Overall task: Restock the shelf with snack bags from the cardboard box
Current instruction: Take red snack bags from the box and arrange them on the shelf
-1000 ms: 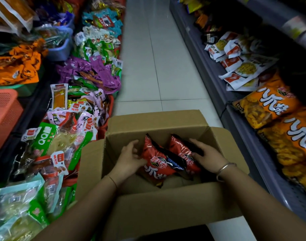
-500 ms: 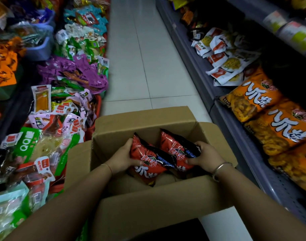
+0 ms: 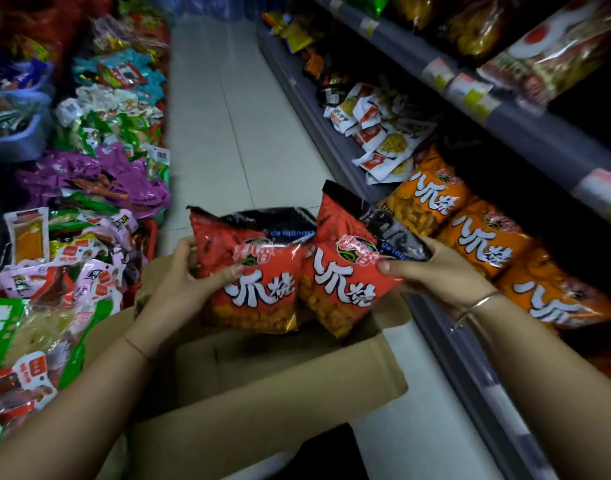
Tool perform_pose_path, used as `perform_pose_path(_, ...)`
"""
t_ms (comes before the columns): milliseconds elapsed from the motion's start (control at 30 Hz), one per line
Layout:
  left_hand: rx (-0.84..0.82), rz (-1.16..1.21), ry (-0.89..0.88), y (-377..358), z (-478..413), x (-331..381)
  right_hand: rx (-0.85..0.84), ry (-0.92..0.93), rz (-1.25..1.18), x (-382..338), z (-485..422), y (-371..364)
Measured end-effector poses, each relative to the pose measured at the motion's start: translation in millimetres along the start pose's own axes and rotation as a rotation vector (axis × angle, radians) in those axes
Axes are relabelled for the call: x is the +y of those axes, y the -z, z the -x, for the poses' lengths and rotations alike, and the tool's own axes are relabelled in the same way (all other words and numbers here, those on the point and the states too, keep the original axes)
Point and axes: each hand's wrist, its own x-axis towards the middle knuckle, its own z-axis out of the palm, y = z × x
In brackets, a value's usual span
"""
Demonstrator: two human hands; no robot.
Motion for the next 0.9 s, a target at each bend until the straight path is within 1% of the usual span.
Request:
perform_pose_path(167, -0.035, 0.084, -0.036, -29, 7, 48, 0.082, 0.056, -0.105, -16, 40, 48)
perform_pose_path(300, -0.087, 0.119, -0.056, -66, 21, 82, 0.104, 0.063, -0.101, -13, 78, 84)
perform_pose_path(433, -0.218, 0.154, -0.017, -109, 40, 92, 0.124, 0.051, -0.136, 16, 129, 122)
perform_pose_path(500, -0.314, 0.103, 0.015, -134, 51, 85, 0.132, 0.013, -0.176, 38, 158, 139)
perform_pose_path(600, -0.451, 0.01, 0.008, -180, 69, 68, 0.245, -0.031, -0.276, 76, 201, 159)
perform_pose_path(767, -0.657, -0.033, 0.041, -259, 93, 48, 0.416, -0.048, -0.374, 126, 264, 179)
perform_pose_path(900, -0.772, -0.048, 0.022, -312, 111, 42, 0.571, -0.047, -0.456, 164, 305, 196)
